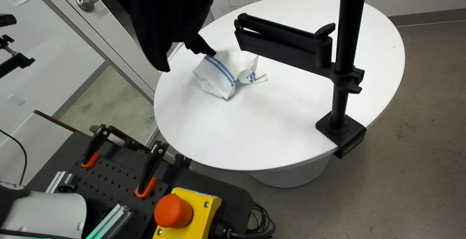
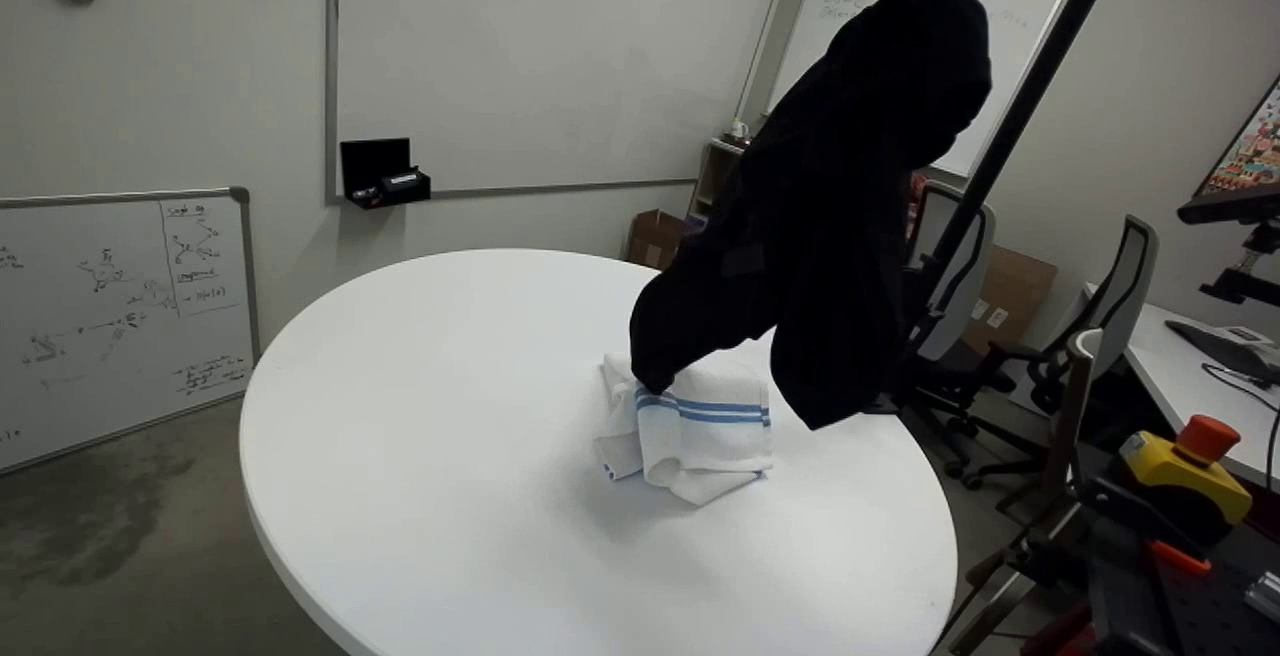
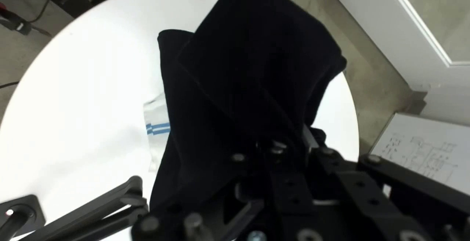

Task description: Put the black t-shirt on the table

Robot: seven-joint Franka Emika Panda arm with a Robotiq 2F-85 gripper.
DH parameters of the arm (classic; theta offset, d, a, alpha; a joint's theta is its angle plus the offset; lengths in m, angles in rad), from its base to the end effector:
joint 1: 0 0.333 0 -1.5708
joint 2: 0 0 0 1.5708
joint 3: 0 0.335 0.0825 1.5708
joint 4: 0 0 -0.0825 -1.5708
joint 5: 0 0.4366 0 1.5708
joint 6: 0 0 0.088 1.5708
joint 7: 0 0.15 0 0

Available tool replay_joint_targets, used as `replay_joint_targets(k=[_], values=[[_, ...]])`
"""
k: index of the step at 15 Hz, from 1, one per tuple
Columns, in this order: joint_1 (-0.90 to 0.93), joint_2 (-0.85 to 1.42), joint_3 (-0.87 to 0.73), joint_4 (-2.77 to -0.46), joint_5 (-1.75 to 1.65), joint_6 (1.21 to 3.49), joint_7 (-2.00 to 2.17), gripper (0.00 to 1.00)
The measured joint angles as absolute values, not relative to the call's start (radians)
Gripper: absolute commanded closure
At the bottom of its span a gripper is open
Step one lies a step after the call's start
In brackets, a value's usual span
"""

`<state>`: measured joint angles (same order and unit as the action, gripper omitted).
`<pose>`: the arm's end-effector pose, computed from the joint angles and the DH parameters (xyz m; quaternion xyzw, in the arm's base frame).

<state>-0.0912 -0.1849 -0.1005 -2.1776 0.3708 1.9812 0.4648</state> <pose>0.5378 -0.0674 0.4295 -0.9052 0.3861 0.0311 0.1750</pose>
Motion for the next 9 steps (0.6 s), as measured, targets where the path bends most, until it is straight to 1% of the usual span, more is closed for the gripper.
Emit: replay_joint_targets(k=[6, 9], values=[[-0.039, -0.163, -0.041, -2.192, 0.37, 1.78, 0.393, 0.97], [-0.014, -0.128, -0.006, -2.194, 0.358, 1.721, 0.379, 0.97]])
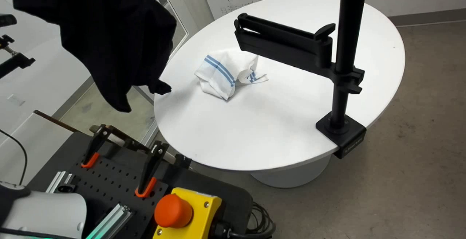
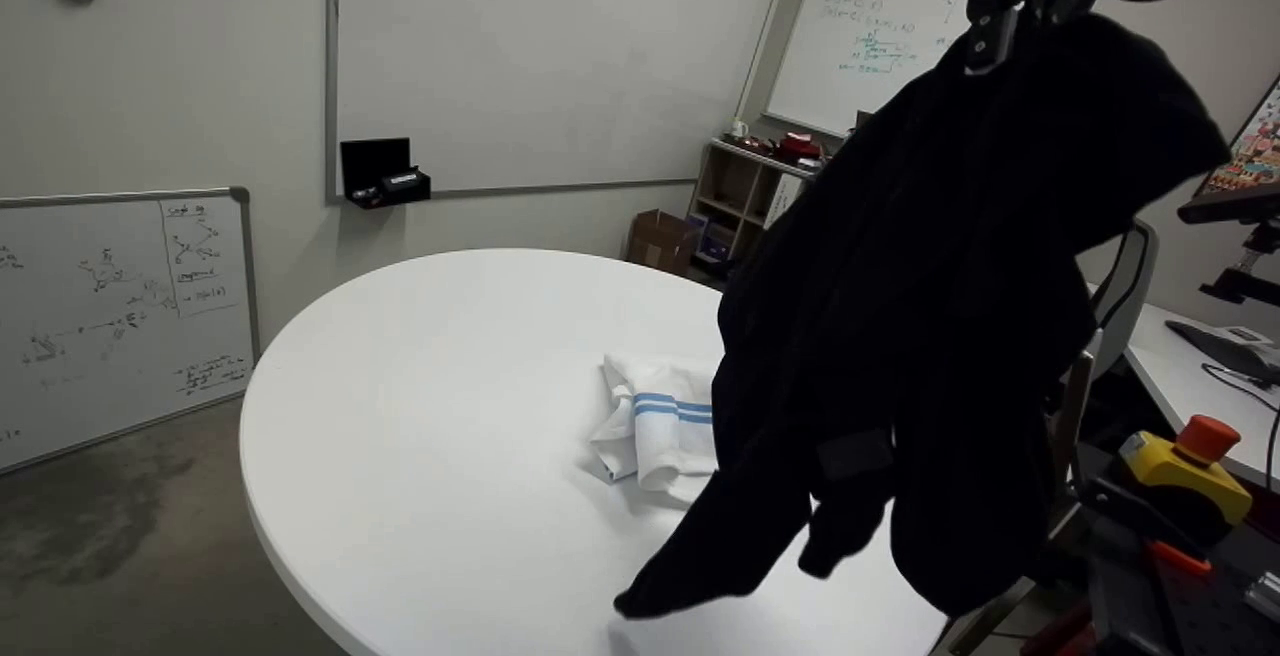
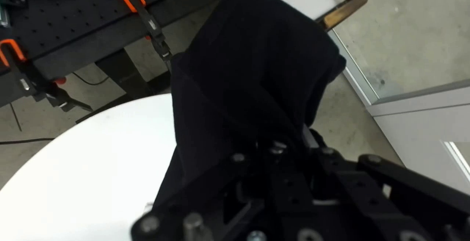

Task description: Put the black t-shirt on the table

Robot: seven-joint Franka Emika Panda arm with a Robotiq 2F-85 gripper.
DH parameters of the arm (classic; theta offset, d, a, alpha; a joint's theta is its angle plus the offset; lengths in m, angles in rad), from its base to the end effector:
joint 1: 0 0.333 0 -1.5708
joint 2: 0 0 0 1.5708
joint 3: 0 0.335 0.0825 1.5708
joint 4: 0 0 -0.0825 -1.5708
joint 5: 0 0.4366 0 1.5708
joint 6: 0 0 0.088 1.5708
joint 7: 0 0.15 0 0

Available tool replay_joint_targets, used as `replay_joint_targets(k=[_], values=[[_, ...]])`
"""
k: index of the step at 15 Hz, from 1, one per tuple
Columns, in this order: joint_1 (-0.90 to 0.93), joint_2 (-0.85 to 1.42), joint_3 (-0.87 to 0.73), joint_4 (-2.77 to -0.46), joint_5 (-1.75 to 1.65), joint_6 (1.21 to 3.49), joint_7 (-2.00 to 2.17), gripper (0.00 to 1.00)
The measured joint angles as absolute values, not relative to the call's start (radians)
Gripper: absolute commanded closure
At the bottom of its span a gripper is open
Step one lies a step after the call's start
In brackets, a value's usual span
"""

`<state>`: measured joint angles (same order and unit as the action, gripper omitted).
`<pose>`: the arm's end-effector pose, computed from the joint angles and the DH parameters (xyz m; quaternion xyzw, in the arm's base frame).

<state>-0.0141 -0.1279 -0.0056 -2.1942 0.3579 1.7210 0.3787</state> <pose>0.4994 0.0375 0.3774 -0.9390 0.2471 0.1966 0.1362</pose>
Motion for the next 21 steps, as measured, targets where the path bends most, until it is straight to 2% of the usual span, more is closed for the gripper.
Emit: replay_joint_targets(k=[7, 16, 17, 18, 19, 21], values=[[0.015, 0.006, 0.04, -2.196, 0.246, 1.759, 0.379, 0.97], [0.044, 0.145, 0.04, -2.188, 0.193, 2.006, 0.38, 0.97], [0.051, 0.145, 0.041, -2.188, 0.192, 2.035, 0.38, 0.94], [0.058, 0.145, 0.042, -2.189, 0.191, 2.063, 0.38, 0.64], [0.064, 0.145, 0.042, -2.189, 0.19, 2.086, 0.382, 0.63], [0.071, 0.145, 0.043, -2.19, 0.186, 2.121, 0.389, 0.49]])
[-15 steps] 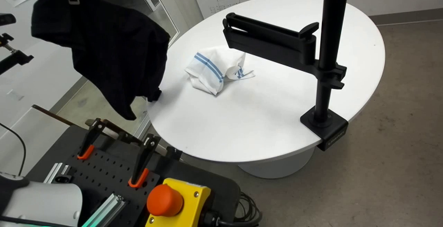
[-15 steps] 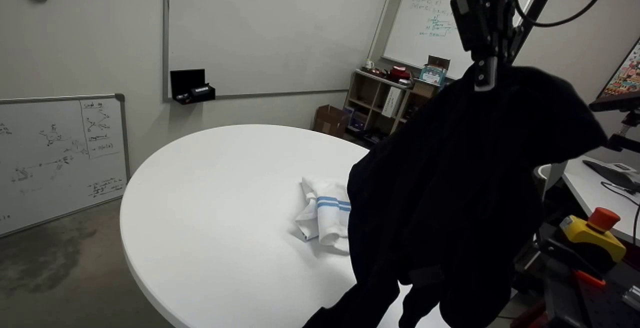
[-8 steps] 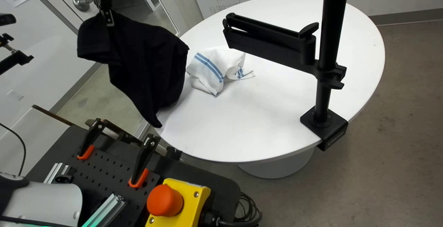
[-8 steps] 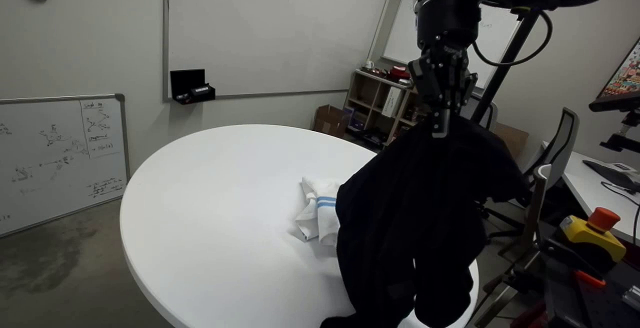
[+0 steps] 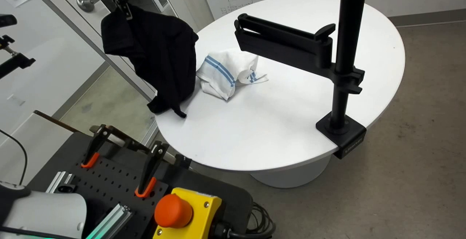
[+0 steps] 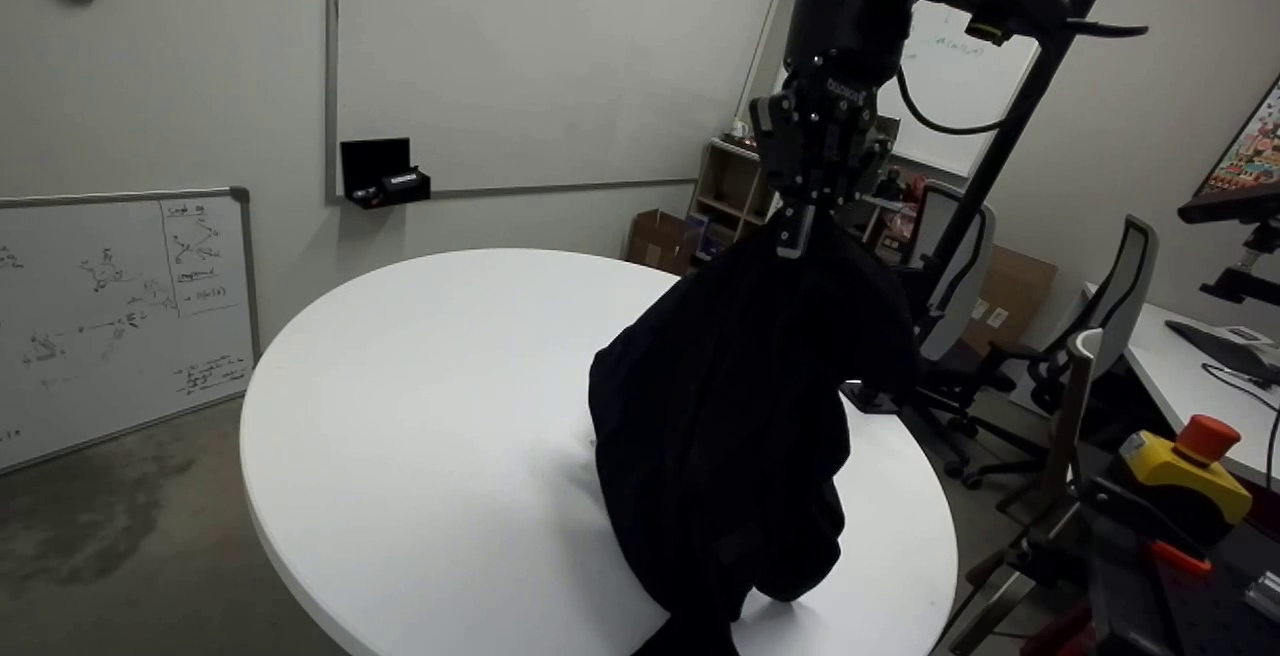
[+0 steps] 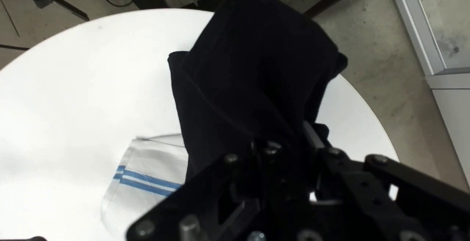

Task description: Put the black t-shirt on the table

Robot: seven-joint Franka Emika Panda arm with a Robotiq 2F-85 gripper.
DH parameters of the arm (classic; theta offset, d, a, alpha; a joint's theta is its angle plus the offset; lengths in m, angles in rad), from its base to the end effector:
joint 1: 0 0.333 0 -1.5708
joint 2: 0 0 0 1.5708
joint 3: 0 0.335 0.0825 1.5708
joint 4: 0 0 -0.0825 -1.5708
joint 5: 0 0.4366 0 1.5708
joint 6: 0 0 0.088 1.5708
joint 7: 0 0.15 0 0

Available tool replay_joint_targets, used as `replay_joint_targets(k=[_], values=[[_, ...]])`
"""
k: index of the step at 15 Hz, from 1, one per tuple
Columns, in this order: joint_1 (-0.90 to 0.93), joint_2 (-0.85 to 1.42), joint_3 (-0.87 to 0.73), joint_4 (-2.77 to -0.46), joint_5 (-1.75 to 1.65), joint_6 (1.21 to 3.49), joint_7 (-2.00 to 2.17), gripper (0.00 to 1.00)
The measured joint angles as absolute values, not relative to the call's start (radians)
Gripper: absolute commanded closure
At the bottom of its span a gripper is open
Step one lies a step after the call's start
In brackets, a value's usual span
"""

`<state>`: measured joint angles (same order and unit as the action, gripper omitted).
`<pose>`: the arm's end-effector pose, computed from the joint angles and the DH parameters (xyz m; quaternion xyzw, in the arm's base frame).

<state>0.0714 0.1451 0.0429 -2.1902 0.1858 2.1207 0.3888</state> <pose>0.5519 0.0789 0.2458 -0.9727 0.1914 0.1224 0.0476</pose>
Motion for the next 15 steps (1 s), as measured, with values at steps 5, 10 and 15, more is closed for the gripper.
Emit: replay_joint_targets(k=[5, 10, 15], values=[[0.069, 0.146, 0.034, -2.192, 0.166, 2.145, 0.414, 0.14], [0.051, 0.143, 0.015, -2.191, 0.167, 2.137, 0.422, 0.0], [0.016, 0.098, 0.005, -2.178, 0.216, 2.056, 0.404, 0.0]])
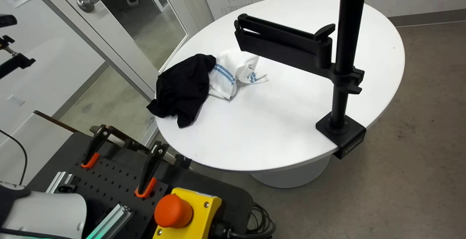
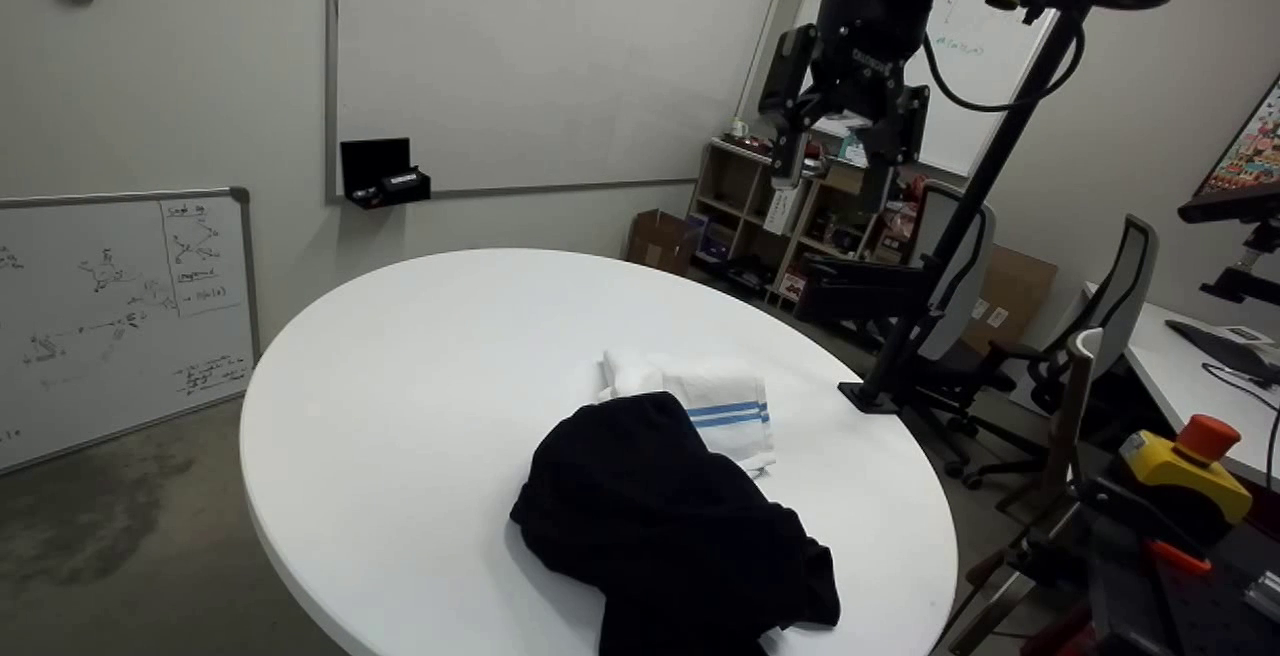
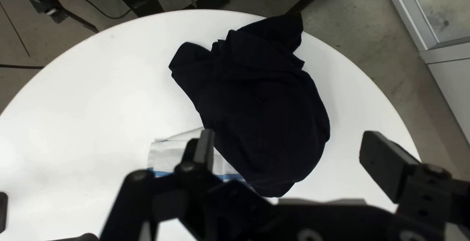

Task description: Put the black t-shirt on the table

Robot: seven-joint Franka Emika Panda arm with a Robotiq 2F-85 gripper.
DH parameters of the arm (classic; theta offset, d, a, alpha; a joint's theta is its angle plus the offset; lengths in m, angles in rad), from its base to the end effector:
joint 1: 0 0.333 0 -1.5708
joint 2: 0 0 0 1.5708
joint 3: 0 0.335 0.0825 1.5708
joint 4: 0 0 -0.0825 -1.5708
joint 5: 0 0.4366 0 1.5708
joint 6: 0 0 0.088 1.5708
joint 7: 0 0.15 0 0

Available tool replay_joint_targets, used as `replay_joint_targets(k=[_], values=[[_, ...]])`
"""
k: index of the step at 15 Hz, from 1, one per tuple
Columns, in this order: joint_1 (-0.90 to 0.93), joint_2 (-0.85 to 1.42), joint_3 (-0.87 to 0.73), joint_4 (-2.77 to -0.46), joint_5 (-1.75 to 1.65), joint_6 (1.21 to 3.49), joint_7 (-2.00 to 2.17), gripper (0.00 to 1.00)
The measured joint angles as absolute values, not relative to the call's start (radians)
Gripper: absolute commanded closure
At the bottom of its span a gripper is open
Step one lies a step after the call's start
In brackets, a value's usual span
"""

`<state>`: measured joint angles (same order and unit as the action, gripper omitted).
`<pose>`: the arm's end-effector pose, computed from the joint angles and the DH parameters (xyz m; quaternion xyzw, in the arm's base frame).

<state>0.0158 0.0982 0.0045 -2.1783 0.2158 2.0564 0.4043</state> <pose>0.5548 0.0309 0.2740 -0.9585 0.2479 0.1256 0.0644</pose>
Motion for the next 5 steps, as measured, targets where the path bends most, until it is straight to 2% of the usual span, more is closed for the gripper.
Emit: replay_joint_targets(k=[5], values=[[-0.006, 0.043, -0.002, -2.17, 0.247, 1.973, 0.377, 0.0]])
